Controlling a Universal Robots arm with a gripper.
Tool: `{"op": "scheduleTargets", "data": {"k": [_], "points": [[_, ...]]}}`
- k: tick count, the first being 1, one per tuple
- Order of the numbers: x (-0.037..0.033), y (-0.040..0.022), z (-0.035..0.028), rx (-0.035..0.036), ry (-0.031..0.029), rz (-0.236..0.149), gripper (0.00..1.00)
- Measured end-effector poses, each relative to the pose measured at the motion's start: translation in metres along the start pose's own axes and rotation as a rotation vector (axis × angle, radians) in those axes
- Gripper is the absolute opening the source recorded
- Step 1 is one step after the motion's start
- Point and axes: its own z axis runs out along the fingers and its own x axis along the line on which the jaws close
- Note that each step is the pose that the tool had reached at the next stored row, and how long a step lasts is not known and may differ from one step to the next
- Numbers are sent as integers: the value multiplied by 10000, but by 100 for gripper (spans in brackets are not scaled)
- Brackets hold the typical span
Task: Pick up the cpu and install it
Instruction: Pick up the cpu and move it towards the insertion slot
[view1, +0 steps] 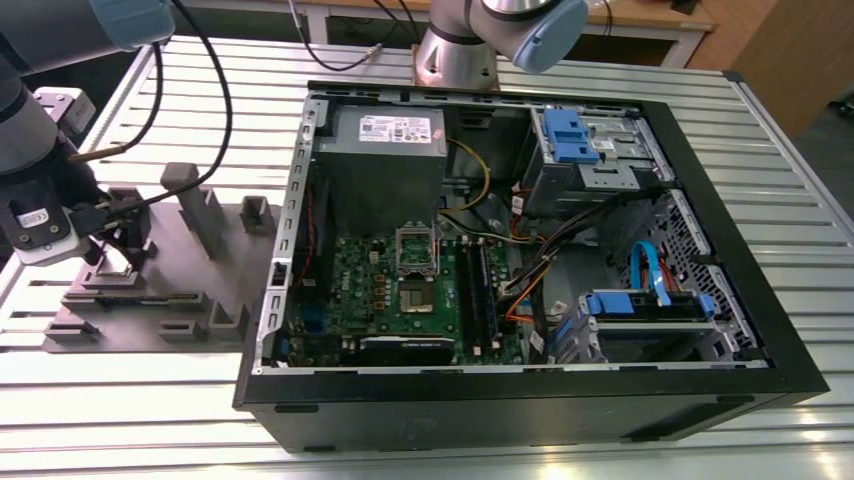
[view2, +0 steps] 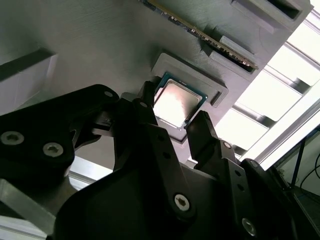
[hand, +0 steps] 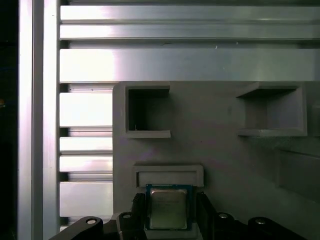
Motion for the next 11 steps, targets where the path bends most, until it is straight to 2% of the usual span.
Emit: {"op": "scheduleTargets", "data": {"k": [11], "points": [[-12, 0, 10, 1, 2, 0, 53]]}}
